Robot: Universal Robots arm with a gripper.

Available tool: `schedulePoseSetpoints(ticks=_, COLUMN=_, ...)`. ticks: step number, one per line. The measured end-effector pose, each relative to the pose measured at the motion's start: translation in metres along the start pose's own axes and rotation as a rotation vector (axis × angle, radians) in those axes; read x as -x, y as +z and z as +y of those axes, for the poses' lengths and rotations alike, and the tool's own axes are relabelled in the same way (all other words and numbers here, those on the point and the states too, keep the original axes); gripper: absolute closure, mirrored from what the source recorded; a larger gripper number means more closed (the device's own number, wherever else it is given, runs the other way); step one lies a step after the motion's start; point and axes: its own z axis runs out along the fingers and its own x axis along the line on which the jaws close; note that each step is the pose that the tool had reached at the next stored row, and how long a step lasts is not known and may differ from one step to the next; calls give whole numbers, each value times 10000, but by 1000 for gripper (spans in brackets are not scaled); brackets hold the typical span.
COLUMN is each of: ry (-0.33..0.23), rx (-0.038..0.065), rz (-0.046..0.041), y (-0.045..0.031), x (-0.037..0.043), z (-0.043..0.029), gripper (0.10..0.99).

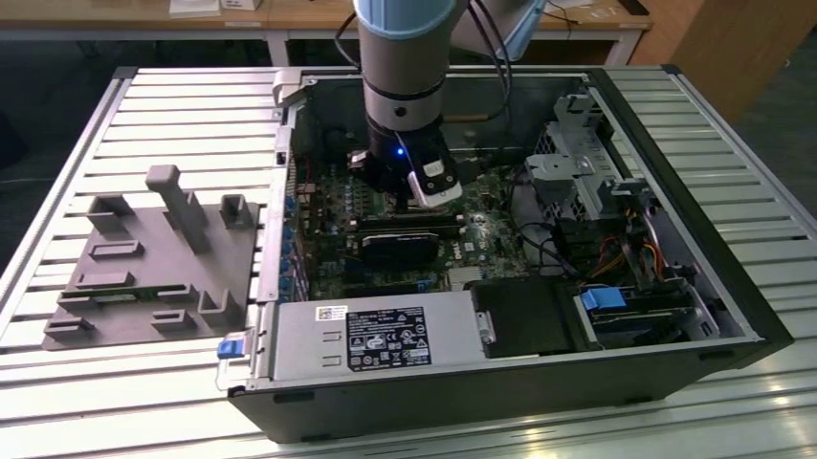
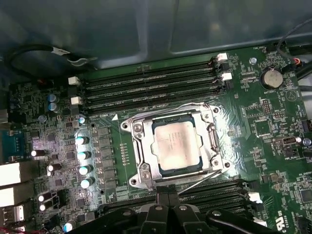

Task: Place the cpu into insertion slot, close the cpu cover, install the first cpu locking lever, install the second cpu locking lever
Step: 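Install the second cpu locking lever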

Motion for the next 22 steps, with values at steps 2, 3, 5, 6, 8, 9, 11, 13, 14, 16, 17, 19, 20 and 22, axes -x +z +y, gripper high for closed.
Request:
schedulePoseSetpoints(ticks=2, ry=9, rx=161, rz=28, y=0, x=0, z=-37, gripper=980)
schedulePoseSetpoints(ticks=3, ry=14, rx=248, rz=43, y=0, x=0, z=-55, gripper=980)
schedulePoseSetpoints(ticks=5, ry=21, rx=418, rz=70, y=0, x=-1, z=-91, gripper=980)
schedulePoseSetpoints(ticks=6, ry=24, rx=490, rz=82, y=-1, x=-2, z=-110, gripper=980)
schedulePoseSetpoints(ticks=8, ry=31, rx=629, rz=108, y=-3, x=1, z=-152, gripper=980)
schedulePoseSetpoints(ticks=9, ry=34, rx=697, rz=120, y=-4, x=1, z=-172, gripper=980)
schedulePoseSetpoints(ticks=11, ry=41, rx=822, rz=141, y=-1, x=-4, z=-201, gripper=980)
schedulePoseSetpoints(ticks=13, ry=47, rx=938, rz=158, y=8, x=-20, z=-219, gripper=980)
schedulePoseSetpoints(ticks=14, ry=48, rx=991, rz=166, y=14, x=-29, z=-228, gripper=980)
schedulePoseSetpoints(ticks=16, ry=52, rx=1080, rz=178, y=26, x=-49, z=-244, gripper=980)
schedulePoseSetpoints(ticks=17, ry=54, rx=1128, rz=185, y=35, x=-59, z=-252, gripper=980)
schedulePoseSetpoints(ticks=19, ry=57, rx=1214, rz=197, y=50, x=-75, z=-266, gripper=980)
schedulePoseSetpoints(ticks=20, ry=59, rx=1250, rz=203, y=58, x=-82, z=-273, gripper=980)
schedulePoseSetpoints(ticks=22, ry=63, rx=1322, rz=214, y=75, x=-97, z=-288, gripper=980)
